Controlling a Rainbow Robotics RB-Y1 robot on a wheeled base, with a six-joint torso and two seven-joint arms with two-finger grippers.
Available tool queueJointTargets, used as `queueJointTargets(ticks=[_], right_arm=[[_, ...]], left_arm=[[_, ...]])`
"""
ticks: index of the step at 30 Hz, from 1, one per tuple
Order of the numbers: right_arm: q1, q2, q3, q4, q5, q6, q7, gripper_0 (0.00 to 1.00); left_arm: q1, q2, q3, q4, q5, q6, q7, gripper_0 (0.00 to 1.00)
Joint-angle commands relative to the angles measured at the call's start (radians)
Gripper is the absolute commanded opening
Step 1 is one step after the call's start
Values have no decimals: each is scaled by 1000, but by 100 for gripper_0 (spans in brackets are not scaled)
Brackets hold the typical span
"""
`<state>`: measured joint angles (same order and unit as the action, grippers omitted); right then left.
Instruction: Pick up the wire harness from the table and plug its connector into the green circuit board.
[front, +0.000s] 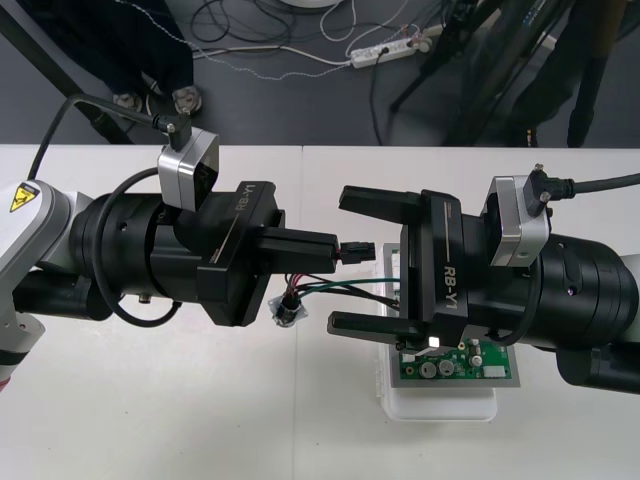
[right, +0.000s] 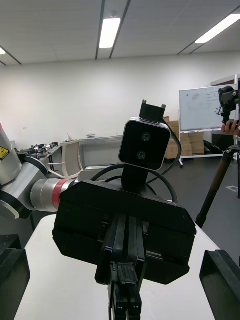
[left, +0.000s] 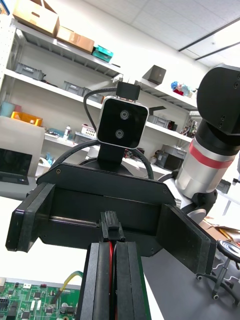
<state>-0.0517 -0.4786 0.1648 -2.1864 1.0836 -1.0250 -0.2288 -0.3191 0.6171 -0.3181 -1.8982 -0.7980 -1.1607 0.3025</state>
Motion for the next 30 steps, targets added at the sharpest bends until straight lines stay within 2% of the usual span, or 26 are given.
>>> queueJointTargets(ticks=[1,6,12,21,26,30], right_arm=[[10,-20,2,-38,9,-6,22,100],[10,-57,-5,-38,38,-10,20,100],[7,-98,-53,-36,148,-89,6,100],[-16,-107,-171,-38,381,-379,-43,100],[-36,-103,-231,-38,447,-538,-130,100],[-59,-83,-298,-38,496,-546,-196,100]], left_arm=[[6,-17,25,-9,16,-17,-71,0],[8,-4,25,-7,14,-17,-74,0],[11,32,27,4,16,-17,-83,0],[11,69,28,114,19,-88,-172,0],[11,69,28,182,19,-134,-243,0],[9,69,28,242,19,-180,-304,0]])
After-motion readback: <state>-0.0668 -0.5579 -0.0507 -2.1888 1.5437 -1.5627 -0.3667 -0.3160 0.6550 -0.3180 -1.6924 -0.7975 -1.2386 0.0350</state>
